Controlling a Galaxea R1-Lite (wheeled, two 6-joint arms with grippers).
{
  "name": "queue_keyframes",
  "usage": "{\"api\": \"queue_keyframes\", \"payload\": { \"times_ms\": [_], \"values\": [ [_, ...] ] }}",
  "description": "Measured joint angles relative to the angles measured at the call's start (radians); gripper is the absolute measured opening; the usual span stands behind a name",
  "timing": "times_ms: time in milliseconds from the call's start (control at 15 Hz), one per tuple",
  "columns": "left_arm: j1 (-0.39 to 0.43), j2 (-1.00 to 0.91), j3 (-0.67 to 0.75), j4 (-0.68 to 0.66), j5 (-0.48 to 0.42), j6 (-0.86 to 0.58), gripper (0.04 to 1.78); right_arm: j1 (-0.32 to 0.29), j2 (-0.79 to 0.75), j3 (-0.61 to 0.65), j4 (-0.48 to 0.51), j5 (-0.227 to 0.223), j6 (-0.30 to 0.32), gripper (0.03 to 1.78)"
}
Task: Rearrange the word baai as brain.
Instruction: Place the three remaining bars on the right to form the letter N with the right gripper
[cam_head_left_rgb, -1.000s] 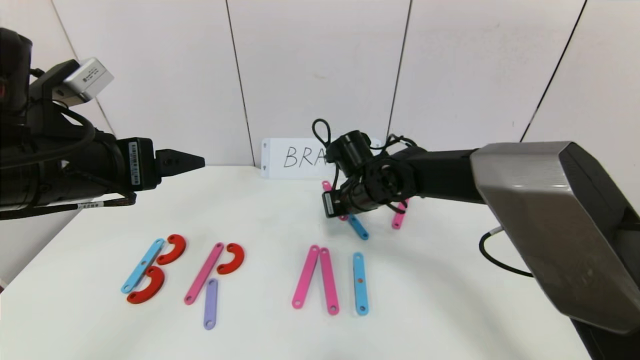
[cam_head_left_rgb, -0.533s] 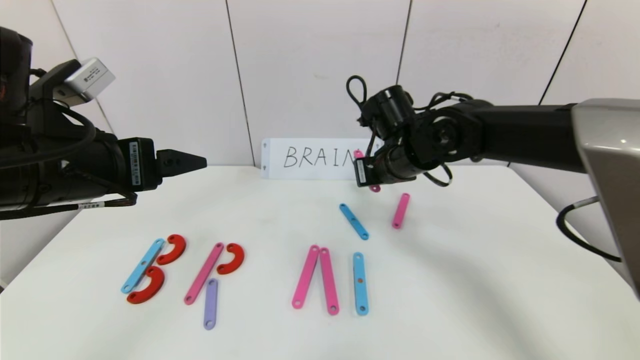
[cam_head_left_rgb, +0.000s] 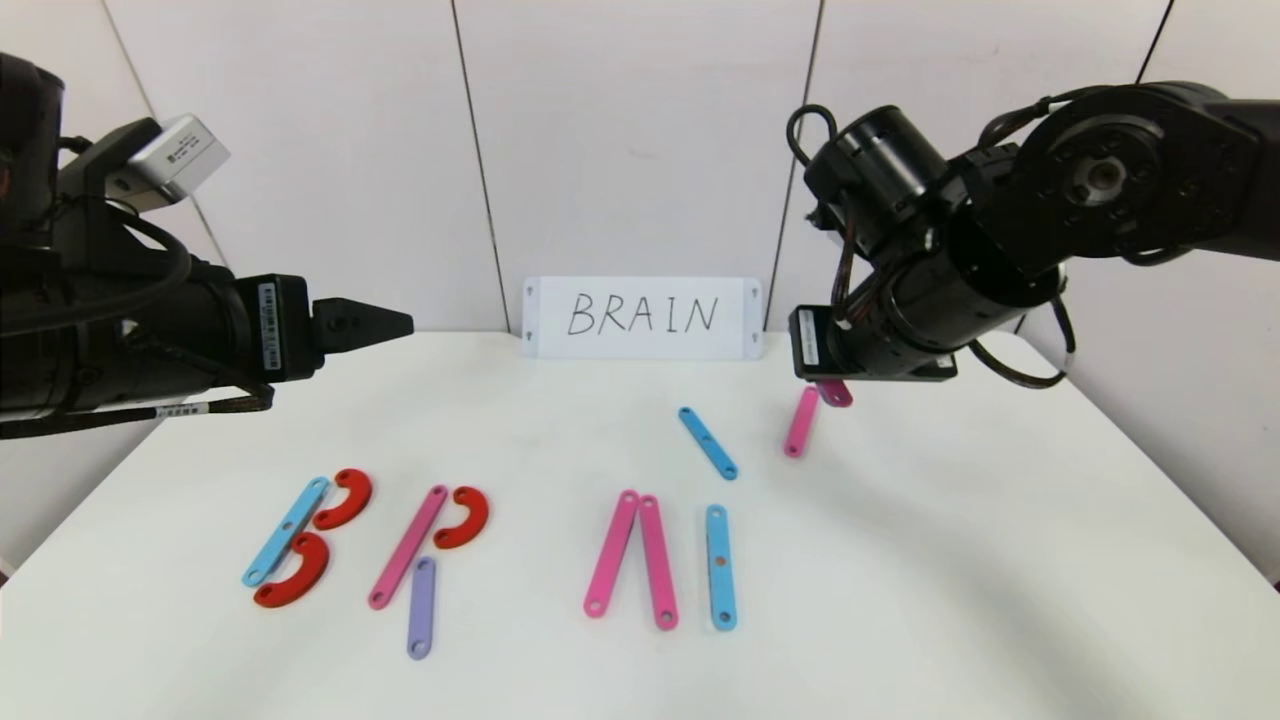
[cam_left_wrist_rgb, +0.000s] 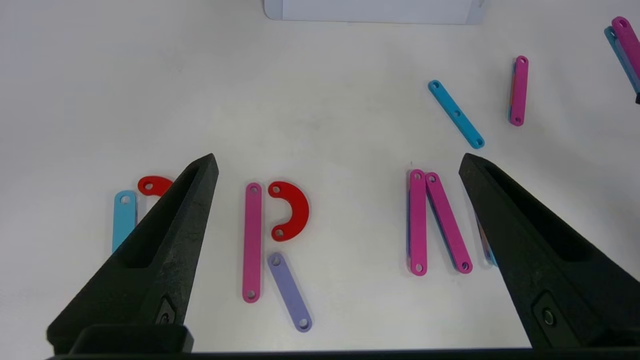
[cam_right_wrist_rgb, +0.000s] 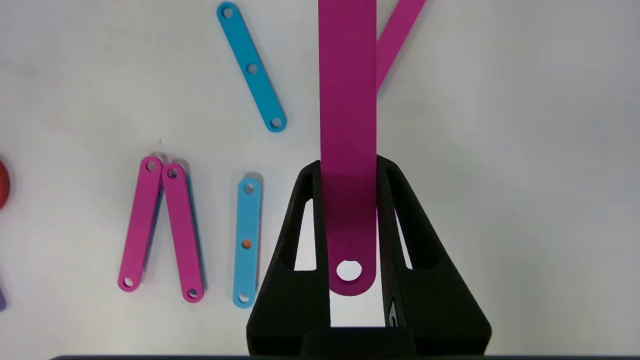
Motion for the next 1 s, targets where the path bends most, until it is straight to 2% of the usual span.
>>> {"api": "queue_keyframes", "payload": {
  "times_ms": [133, 267, 467, 667, 1000],
  "values": [
    [0.000, 0.000, 0.000, 0.000, 0.000, 0.000, 1.69, 0.028, -0.061, 0.101, -0.007, -0.029, 0.031, 0.30],
    [0.000, 0.000, 0.000, 0.000, 0.000, 0.000, 1.69, 0.056, -0.111, 0.203, -0.032, -0.063, 0.104, 0.30],
    [0.000, 0.003, 0.000, 0.000, 0.000, 0.000, 1.69, 0.089, -0.164, 0.374, -0.124, -0.094, 0.170, 0.30],
    [0.000, 0.004, 0.001, 0.000, 0.000, 0.000, 1.69, 0.105, -0.196, 0.529, -0.266, -0.093, 0.185, 0.30],
    [0.000, 0.016, 0.001, 0.000, 0.001, 0.000, 1.69, 0.109, -0.181, 0.623, -0.398, -0.085, 0.188, 0.30]
  ]
}}
